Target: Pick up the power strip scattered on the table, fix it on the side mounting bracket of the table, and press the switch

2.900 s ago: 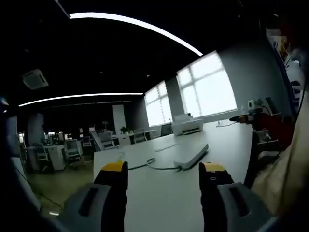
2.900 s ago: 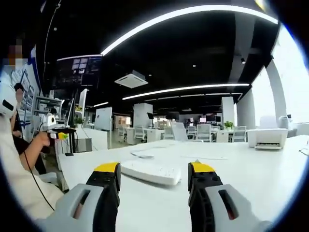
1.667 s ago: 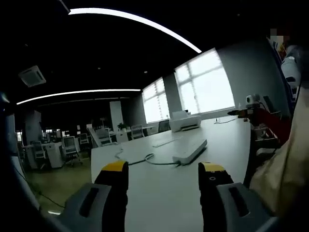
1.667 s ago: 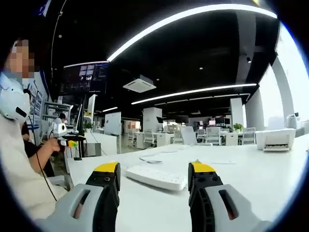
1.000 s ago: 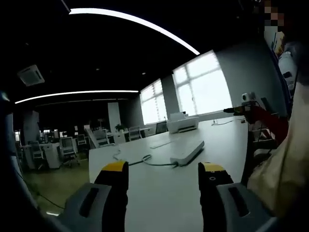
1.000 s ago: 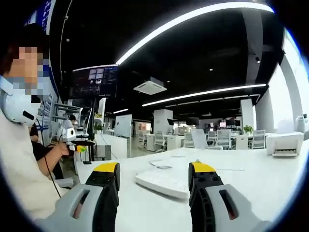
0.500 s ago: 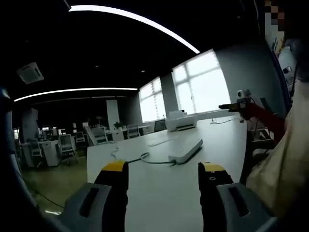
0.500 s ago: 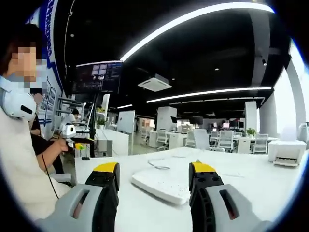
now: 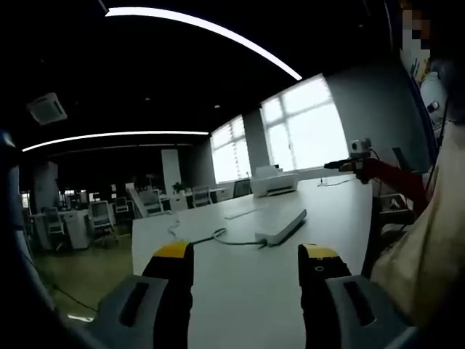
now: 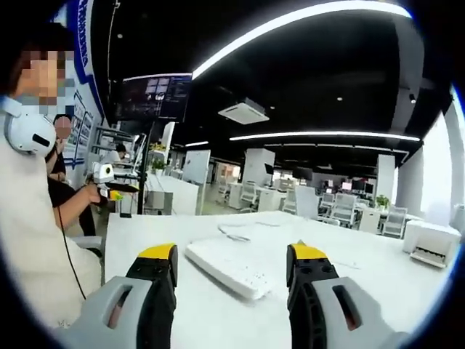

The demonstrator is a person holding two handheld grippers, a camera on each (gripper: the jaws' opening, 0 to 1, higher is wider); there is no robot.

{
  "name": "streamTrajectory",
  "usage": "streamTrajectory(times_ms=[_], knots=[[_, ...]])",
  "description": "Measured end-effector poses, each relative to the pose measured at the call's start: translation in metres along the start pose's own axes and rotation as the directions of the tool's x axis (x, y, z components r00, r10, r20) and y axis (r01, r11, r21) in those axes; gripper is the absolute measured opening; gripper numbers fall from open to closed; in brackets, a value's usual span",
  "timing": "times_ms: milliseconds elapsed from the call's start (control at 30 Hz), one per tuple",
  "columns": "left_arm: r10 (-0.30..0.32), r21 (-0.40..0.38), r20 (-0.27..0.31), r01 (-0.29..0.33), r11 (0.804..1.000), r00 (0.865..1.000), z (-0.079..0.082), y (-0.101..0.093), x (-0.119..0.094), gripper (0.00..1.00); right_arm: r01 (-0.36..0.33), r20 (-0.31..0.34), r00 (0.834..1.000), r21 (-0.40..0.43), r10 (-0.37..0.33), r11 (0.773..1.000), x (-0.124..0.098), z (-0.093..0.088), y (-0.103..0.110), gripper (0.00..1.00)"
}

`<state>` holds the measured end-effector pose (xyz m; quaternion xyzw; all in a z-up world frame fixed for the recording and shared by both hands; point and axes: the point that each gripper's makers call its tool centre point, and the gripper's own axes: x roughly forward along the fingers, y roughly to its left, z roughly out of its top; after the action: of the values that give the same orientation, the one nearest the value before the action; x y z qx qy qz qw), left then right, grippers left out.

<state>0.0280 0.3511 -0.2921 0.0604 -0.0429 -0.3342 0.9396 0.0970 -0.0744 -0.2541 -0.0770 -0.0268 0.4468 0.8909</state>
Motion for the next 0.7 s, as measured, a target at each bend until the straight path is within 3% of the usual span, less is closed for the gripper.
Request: streamTrajectory(times_ms=[300,700], knots=[[-0.01,0.004,0.001,0.01,1.0,1.0,0.001,-0.003,0.002,0.62,-0.061,-0.009,0.998,0.002,0.061,0.998,0.008,-0.005,0.0,0.6],[-0.035,-0.002,-0.02,0.035,0.999,0.999,-0.005,-0.008,0.006,0.62,-0.077,-0.003,0.997,0.004,0.077,0.997,0.016,-0.012,-0.008,0.63]])
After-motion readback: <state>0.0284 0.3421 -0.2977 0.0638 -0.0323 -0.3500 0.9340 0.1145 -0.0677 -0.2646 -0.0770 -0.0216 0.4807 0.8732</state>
